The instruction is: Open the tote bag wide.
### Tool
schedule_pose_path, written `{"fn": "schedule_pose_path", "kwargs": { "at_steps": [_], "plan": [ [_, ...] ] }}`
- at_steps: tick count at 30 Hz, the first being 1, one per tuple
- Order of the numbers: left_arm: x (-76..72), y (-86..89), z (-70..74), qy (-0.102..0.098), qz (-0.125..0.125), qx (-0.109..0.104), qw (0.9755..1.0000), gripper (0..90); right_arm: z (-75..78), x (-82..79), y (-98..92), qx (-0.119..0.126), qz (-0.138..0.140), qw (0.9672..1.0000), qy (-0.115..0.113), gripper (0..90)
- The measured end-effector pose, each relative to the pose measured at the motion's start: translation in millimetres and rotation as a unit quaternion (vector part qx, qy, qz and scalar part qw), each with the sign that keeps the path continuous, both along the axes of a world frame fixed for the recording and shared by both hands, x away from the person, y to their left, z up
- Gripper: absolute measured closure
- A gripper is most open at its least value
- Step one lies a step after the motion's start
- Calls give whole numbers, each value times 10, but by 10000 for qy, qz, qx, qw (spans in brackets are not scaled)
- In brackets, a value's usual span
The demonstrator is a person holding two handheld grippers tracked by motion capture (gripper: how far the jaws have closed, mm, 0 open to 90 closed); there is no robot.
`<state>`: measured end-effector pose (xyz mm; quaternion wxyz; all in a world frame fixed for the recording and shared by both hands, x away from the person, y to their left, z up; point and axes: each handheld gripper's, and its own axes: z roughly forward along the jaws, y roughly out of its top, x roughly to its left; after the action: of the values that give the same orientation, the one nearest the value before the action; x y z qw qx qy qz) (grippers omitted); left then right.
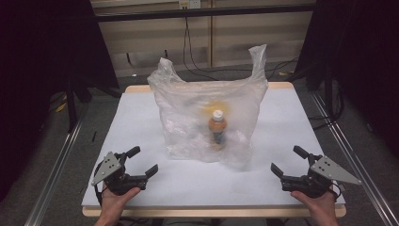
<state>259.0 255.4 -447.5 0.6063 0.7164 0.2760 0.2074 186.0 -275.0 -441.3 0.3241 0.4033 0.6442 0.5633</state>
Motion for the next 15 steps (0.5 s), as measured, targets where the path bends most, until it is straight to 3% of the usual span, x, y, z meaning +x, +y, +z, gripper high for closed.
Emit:
{"fn": "schedule_pose_path", "kwargs": {
  "at_steps": [3, 4, 6, 11, 14, 15],
  "plan": [
    [15, 0, -6, 81, 5, -67, 9999, 60, -5, 6, 12, -14, 8, 10000, 33, 31],
    [27, 17, -5, 130, -8, 4, 9999, 63, -11, 13, 9, -38, 81, 10000, 26, 48],
    [33, 12, -8, 152, 23, -94, 9998, 66, -26, 26, 12, -60, 121, 9998, 125, 89],
    [46, 36, -6, 162, 39, 56, 9998, 117, -47, 42, -2, -40, 200, 9995, 231, 189],
    [57, 18, -12, 224, -83, 73, 9997, 174, -54, 66, -10, -97, 231, 9993, 275, 220],
    [49, -1, -12, 227, 18, 76, 9997, 177, -55, 76, -9, -88, 252, 9991, 317, 221]
  ]
}}
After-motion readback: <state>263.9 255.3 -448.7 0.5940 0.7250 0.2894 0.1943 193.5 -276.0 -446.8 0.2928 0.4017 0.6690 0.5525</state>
